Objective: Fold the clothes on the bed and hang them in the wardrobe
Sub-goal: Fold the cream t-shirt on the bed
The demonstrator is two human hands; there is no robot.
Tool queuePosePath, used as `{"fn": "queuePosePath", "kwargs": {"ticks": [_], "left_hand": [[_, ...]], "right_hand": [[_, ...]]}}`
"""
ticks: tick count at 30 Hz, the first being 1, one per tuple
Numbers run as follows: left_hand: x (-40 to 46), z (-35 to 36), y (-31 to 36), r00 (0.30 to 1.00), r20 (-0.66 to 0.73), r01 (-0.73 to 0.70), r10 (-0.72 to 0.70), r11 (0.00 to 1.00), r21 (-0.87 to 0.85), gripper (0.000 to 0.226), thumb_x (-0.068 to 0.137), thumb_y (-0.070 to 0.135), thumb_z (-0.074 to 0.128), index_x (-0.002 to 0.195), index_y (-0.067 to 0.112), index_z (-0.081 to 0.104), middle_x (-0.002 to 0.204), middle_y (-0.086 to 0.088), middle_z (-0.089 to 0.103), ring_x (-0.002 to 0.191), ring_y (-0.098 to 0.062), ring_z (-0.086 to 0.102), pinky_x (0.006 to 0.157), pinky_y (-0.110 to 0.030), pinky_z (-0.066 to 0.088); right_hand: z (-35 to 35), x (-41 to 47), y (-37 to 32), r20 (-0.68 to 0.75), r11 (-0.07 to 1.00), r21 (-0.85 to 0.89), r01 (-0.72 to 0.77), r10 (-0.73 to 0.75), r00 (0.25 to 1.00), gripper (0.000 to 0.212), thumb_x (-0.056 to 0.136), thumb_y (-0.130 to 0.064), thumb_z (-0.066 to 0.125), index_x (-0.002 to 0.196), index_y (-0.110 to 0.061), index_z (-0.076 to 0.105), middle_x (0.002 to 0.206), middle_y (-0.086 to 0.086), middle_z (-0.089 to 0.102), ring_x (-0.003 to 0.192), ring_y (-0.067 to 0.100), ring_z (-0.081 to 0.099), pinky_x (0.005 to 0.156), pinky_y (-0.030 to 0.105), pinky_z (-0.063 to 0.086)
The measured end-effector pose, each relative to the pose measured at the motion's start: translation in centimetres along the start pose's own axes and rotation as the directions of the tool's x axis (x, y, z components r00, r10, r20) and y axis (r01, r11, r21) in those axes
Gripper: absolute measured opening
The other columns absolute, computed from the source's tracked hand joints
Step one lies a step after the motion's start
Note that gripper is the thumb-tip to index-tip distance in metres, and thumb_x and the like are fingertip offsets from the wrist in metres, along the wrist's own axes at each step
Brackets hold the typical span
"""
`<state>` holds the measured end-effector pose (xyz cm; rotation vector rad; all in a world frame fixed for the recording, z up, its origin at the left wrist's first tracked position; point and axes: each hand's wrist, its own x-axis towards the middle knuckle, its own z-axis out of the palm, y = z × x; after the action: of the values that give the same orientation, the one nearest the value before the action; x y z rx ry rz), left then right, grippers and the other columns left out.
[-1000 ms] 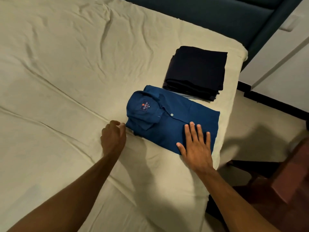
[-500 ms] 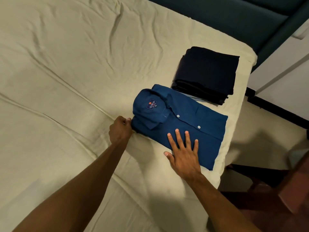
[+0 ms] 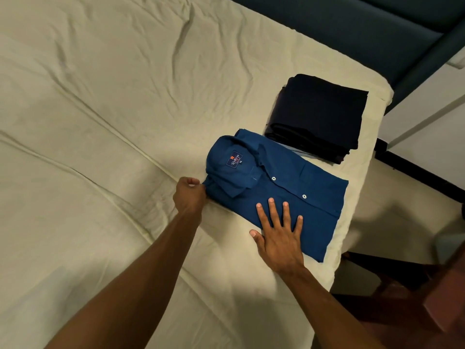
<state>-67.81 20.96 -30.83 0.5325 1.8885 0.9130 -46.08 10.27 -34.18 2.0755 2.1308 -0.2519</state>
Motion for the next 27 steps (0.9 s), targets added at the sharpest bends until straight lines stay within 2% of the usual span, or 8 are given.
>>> {"fn": "queuePosePath", "kwargs": {"ticks": [3, 6, 11, 16, 20, 24, 27], "left_hand": [[-1.0, -2.1, 0.6, 0.985, -0.019, -0.167, 0.171, 0.979, 0.113, 0.018, 0.092, 0.014, 0.057, 0.11, 0.019, 0.06, 0.098, 0.0, 0.064, 0.093, -0.024, 0.065, 0.087, -0.04, 0.056], [-2.0, -5.6, 0.1, 0.953, -0.013, -0.295, 0.303, 0.936, 0.19, 0.022, 0.095, 0.018, 0.057, 0.116, 0.016, 0.062, 0.109, 0.001, 0.066, 0.096, -0.018, 0.062, 0.09, -0.036, 0.052], [-3.6, -14.7, -1.4, 0.922, -0.074, -0.359, 0.379, 0.911, 0.202, 0.015, 0.093, 0.016, 0.056, 0.104, 0.018, 0.067, 0.099, 0.009, 0.07, 0.092, -0.013, 0.067, 0.086, -0.036, 0.055], [-6.8, -26.7, -2.6, 0.913, -0.21, -0.322, 0.35, 0.934, 0.158, 0.016, 0.088, 0.018, 0.054, 0.093, 0.02, 0.068, 0.091, 0.009, 0.071, 0.085, -0.013, 0.069, 0.082, -0.039, 0.056], [-9.2, -35.7, -3.9, 0.877, -0.363, -0.272, 0.314, 0.948, 0.165, 0.015, 0.086, 0.019, 0.055, 0.091, 0.021, 0.069, 0.085, 0.009, 0.071, 0.081, -0.01, 0.068, 0.08, -0.033, 0.054], [-11.1, -43.5, -6.8, 0.807, -0.505, -0.223, 0.306, 0.95, 0.22, 0.012, 0.087, 0.014, 0.057, 0.09, 0.019, 0.068, 0.084, 0.008, 0.069, 0.083, -0.014, 0.067, 0.075, -0.026, 0.046], [-11.3, -48.3, -10.4, 0.716, -0.661, -0.086, 0.224, 0.968, 0.235, 0.023, 0.084, 0.021, 0.052, 0.099, 0.017, 0.069, 0.1, -0.003, 0.07, 0.1, -0.026, 0.064, 0.086, -0.034, 0.046]], "right_hand": [[-0.8, -0.4, -0.7, 0.005, 1.0, 0.019, 0.013, -0.013, 1.0, 0.071, 0.098, -0.069, 0.006, 0.158, -0.031, 0.007, 0.166, 0.002, 0.005, 0.152, 0.035, -0.001, 0.116, 0.067, 0.005], [-2.2, -1.0, -2.9, -0.012, 0.997, 0.013, 0.073, -0.073, 0.997, 0.07, 0.1, -0.066, 0.01, 0.159, -0.029, 0.008, 0.166, 0.002, 0.007, 0.152, 0.034, 0.002, 0.117, 0.065, 0.006], [-4.9, -2.2, -9.7, -0.009, 0.968, 0.023, 0.252, -0.252, 0.968, 0.068, 0.101, -0.062, 0.007, 0.159, -0.025, 0.012, 0.165, 0.005, 0.015, 0.151, 0.036, 0.013, 0.117, 0.064, 0.016], [-7.9, -4.4, -19.6, 0.037, 0.887, 0.029, 0.461, -0.462, 0.886, 0.067, 0.101, -0.06, 0.016, 0.158, -0.025, 0.009, 0.165, 0.005, 0.015, 0.15, 0.034, 0.016, 0.116, 0.063, 0.019], [-10.5, -6.8, -28.3, 0.075, 0.796, 0.029, 0.605, -0.605, 0.792, 0.069, 0.099, -0.062, 0.01, 0.159, -0.028, 0.003, 0.166, 0.001, 0.004, 0.152, 0.031, 0.007, 0.117, 0.058, 0.013], [-12.2, -9.2, -36.1, 0.148, 0.711, 0.046, 0.702, -0.7, 0.699, 0.072, 0.095, -0.065, 0.002, 0.158, -0.029, 0.003, 0.166, 0.001, 0.004, 0.153, 0.03, 0.007, 0.118, 0.057, 0.014], [-12.6, -10.8, -40.7, 0.195, 0.665, 0.08, 0.743, -0.741, 0.642, 0.075, 0.094, -0.065, 0.001, 0.158, -0.027, 0.009, 0.166, 0.004, 0.01, 0.151, 0.033, 0.013, 0.117, 0.056, 0.021]]}}
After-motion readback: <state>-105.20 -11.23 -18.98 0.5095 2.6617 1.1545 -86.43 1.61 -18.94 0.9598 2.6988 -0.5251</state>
